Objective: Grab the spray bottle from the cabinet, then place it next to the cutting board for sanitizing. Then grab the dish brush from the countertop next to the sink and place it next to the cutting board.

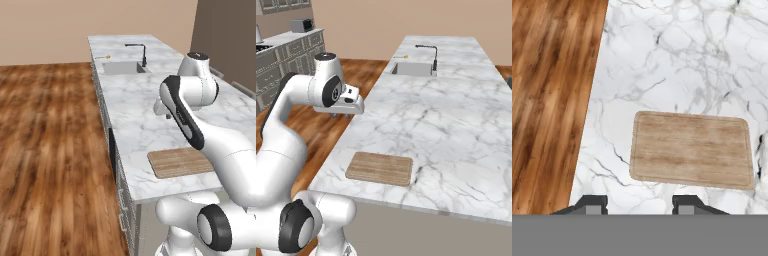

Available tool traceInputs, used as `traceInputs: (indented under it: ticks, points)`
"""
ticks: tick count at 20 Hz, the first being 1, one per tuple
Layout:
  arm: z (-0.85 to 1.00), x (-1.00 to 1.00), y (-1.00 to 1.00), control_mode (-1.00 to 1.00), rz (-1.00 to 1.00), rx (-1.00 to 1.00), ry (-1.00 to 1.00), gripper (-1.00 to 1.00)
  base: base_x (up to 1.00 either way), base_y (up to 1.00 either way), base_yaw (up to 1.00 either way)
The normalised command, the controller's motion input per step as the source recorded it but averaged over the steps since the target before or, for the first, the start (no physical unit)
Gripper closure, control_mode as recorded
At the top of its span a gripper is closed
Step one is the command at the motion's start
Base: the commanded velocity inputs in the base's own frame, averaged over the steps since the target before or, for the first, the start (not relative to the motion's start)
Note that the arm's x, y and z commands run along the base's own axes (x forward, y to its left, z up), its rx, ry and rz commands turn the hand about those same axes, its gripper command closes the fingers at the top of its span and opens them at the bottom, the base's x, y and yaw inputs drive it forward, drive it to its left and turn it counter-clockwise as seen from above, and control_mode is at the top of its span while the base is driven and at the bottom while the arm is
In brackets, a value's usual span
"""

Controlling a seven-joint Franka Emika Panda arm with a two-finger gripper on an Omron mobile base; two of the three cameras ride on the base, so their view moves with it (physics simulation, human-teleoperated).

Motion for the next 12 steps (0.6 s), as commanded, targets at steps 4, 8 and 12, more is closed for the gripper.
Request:
traceInputs:
  ticks: [4, 8, 12]
  points:
    - [0.0, -0.27, 0.0, -1.0, 0.0, 0.0, -0.03, -1.0, 0.0, 0.0, 0.0]
    - [0.16, -0.58, 0.0, -1.0, 0.0, 0.0, -0.22, -1.0, 0.0, 0.0, 0.0]
    - [0.38, -0.52, 0.0, -1.0, 0.0, 0.0, -0.18, -1.0, 0.0, 0.0, 0.0]
